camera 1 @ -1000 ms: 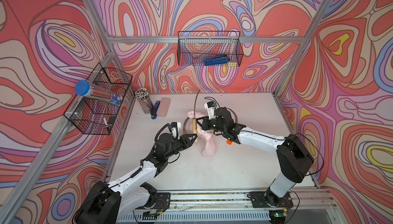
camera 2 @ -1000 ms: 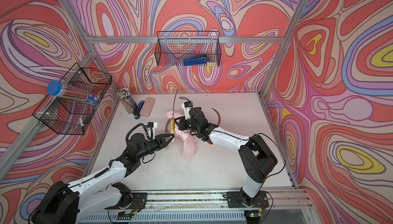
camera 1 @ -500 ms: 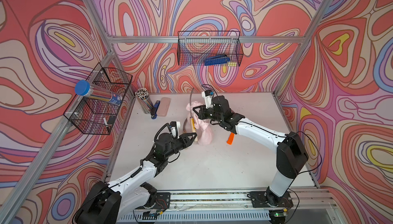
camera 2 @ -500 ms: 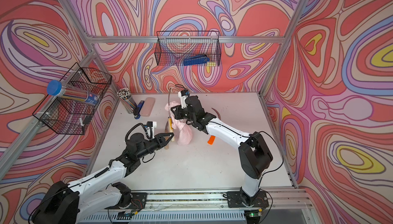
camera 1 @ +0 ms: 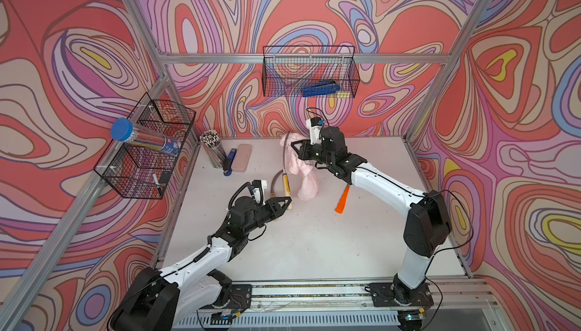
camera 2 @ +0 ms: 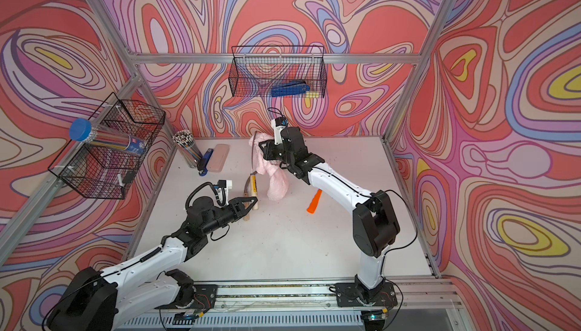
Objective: Wipe small sickles with rags
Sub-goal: Wipe the small sickle.
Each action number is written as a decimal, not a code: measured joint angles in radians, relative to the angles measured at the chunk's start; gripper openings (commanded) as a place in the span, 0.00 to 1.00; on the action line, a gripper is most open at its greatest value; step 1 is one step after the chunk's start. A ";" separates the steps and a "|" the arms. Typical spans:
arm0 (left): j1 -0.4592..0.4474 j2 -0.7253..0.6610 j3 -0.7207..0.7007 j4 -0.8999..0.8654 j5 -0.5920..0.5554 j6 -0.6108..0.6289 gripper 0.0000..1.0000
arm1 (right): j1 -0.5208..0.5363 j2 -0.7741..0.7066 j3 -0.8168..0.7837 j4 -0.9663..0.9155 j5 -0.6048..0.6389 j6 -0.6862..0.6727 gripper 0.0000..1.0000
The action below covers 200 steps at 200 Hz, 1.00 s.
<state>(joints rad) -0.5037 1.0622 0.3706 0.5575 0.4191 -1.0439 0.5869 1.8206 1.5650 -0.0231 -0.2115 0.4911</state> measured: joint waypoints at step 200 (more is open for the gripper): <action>0.000 0.023 0.000 0.000 0.005 0.000 0.00 | -0.026 -0.082 0.001 -0.023 -0.016 -0.015 0.00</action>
<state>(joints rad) -0.5041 1.0851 0.3706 0.5579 0.4236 -1.0443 0.5613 1.7386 1.5661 -0.0463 -0.2279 0.4759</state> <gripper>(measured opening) 0.260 0.146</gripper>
